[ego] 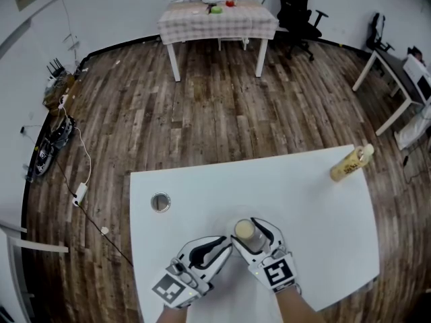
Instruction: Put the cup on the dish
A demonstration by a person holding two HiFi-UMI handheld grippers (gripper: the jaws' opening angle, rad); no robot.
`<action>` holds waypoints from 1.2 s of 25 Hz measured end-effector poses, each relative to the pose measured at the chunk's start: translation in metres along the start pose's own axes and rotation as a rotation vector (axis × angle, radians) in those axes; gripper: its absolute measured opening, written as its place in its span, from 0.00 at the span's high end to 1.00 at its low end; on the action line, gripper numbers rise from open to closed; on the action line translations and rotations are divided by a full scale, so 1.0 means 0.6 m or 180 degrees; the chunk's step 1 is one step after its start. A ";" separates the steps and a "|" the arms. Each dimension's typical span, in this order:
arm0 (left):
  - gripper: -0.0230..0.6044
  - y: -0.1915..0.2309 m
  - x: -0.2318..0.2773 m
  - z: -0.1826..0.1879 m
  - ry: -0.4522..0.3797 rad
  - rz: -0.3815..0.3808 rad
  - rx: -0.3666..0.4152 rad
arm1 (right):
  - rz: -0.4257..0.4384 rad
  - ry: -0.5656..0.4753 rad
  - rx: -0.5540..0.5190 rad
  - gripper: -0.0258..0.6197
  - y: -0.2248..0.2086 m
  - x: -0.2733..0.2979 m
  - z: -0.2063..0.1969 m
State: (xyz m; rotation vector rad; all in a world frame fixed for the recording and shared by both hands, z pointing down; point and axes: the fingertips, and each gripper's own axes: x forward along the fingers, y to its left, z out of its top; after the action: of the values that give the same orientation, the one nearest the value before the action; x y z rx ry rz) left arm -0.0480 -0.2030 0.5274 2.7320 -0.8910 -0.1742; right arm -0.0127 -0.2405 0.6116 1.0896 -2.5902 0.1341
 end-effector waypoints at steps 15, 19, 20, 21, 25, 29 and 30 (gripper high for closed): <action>0.86 -0.023 0.006 0.010 0.0158 -0.0135 0.0185 | -0.0020 -0.0244 -0.0055 0.54 -0.011 -0.048 0.053; 0.86 -0.030 0.006 0.017 0.0175 -0.0166 0.0233 | 0.0006 -0.0233 -0.0071 0.54 -0.004 -0.058 0.060; 0.86 -0.033 0.006 0.020 0.0186 -0.0177 0.0243 | 0.0011 -0.0238 -0.0072 0.54 -0.002 -0.061 0.064; 0.86 -0.035 0.005 0.024 0.0199 -0.0189 0.0254 | 0.0013 -0.0243 -0.0068 0.54 0.000 -0.064 0.068; 0.86 -0.042 0.000 0.038 0.0191 -0.0246 0.0309 | -0.0001 -0.0278 -0.0042 0.54 0.008 -0.073 0.083; 0.87 -0.053 -0.009 0.045 0.0204 -0.0295 0.0317 | -0.0028 -0.0311 0.0005 0.54 0.015 -0.086 0.093; 0.87 -0.055 -0.011 0.047 0.0217 -0.0305 0.0320 | -0.0033 -0.0319 0.0013 0.54 0.016 -0.089 0.096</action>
State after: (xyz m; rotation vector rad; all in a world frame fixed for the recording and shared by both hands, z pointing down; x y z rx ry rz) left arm -0.0403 -0.1793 0.4915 2.8567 -0.7709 -0.0554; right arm 0.0007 -0.2095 0.5402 1.1385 -2.6729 0.0843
